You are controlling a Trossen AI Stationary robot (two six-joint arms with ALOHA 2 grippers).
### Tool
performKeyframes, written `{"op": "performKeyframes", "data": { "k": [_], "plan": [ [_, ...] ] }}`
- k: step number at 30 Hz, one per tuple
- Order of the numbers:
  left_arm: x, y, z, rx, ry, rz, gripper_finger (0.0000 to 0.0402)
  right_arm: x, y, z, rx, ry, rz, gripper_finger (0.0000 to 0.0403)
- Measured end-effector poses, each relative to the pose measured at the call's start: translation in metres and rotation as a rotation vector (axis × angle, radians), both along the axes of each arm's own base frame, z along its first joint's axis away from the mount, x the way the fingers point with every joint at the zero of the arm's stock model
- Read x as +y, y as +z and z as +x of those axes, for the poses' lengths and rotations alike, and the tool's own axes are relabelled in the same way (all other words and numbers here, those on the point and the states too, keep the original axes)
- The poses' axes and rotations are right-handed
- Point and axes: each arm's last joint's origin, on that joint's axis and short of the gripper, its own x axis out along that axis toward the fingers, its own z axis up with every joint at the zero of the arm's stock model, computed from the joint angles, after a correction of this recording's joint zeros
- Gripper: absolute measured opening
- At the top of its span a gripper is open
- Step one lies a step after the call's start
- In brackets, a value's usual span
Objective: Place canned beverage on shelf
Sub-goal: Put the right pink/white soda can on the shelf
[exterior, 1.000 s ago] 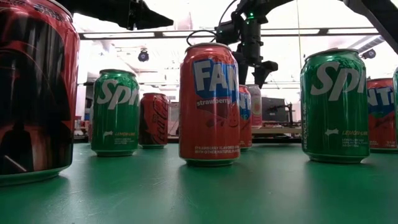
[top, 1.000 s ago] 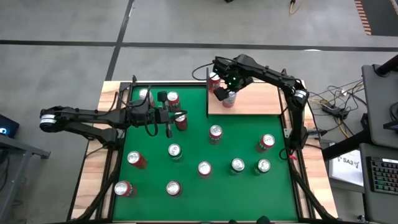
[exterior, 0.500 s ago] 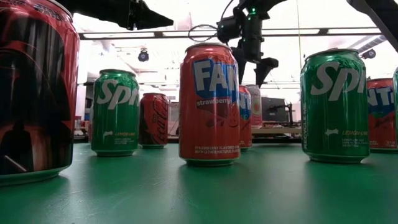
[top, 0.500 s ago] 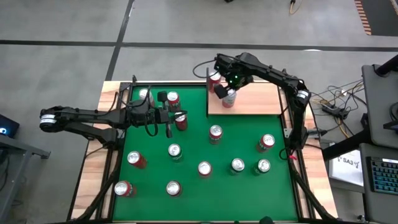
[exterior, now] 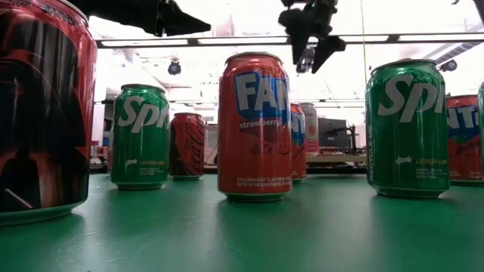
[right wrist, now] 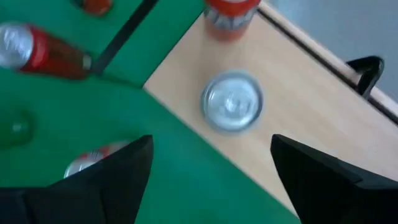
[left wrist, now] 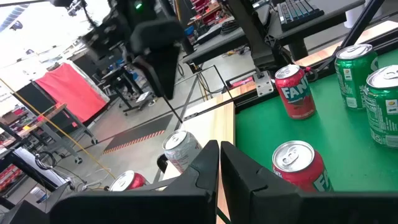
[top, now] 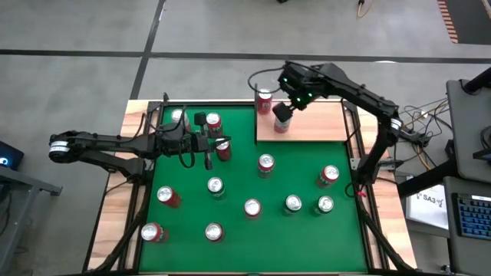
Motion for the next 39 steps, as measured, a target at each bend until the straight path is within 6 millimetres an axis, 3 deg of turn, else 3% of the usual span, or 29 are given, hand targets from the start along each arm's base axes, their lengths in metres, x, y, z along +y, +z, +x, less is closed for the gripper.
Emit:
{"op": "performKeyframes", "data": {
  "k": [6,14,21,39],
  "plan": [
    [0.000,0.000,0.000,0.000,0.000,0.000,0.0000,0.027,-0.017,-0.010,0.044,0.096,0.046,0.0196],
    [0.000,0.000,0.000,0.000,0.000,0.000,0.0000,0.035,-0.078,-0.005,0.099,0.213,0.035,0.0021],
    [0.000,0.000,0.000,-0.001,0.000,0.000,0.0000,0.023,-0.102,0.002,0.026,0.209,-0.023,0.0009],
    [0.000,0.000,0.000,0.000,0.000,0.003,0.0000,0.002,-0.105,0.004,0.045,0.158,-0.173,0.0009]
  ]
}}
